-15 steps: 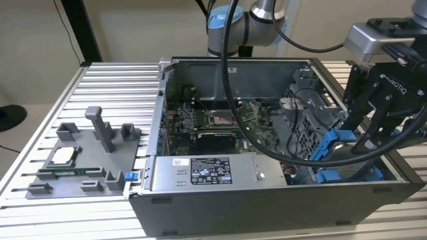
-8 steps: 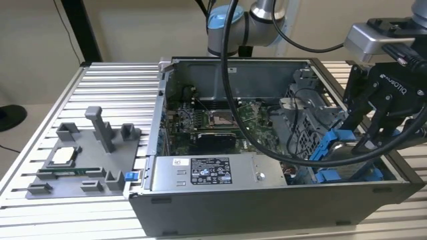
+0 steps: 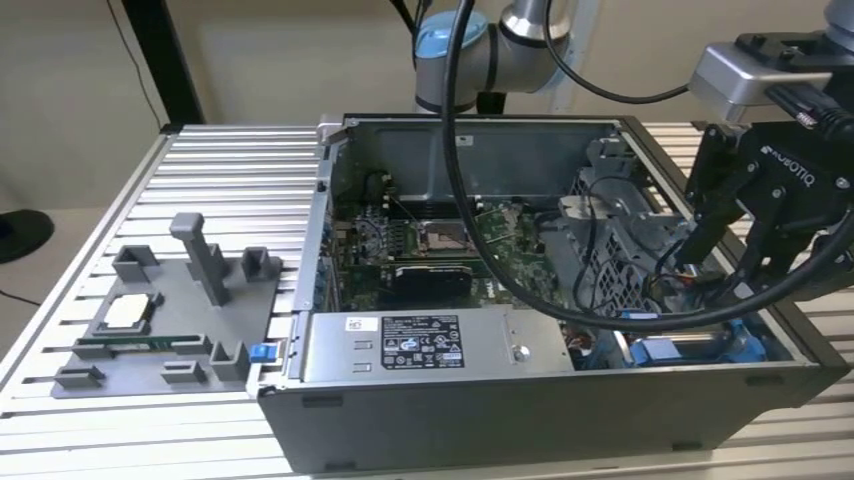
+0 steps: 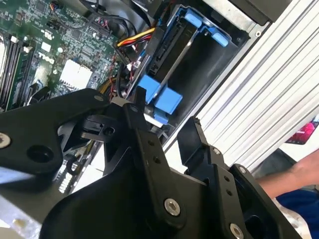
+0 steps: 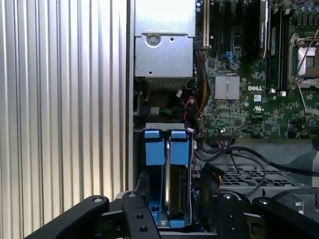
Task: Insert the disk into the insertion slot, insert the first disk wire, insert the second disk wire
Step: 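Insert the first disk wire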
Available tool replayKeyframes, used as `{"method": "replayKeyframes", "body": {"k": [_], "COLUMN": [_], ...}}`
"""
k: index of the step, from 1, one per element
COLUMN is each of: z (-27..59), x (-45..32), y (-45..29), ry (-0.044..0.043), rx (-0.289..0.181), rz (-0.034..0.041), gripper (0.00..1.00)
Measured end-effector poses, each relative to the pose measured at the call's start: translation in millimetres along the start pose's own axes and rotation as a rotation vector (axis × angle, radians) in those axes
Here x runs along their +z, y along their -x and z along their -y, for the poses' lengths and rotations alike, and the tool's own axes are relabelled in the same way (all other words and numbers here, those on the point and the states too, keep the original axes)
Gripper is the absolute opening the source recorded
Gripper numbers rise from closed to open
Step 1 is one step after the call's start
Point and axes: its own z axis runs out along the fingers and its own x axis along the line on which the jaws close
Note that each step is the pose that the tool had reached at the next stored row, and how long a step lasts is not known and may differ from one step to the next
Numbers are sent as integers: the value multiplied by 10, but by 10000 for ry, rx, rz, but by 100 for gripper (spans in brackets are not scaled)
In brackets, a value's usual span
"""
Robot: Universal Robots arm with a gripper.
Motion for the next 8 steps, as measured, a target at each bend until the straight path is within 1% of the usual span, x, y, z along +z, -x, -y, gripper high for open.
{"method": "replayKeyframes", "body": {"k": [3,5,7,8], "z": [32,72,110,126], "x": [1,0,2,6], "y": [10,19,27,32], "ry": [0,-7,-31,-57], "rx": [0,-1,-1,-2], "rz": [1,3,6,7], "gripper": [100,100,100,100]}}
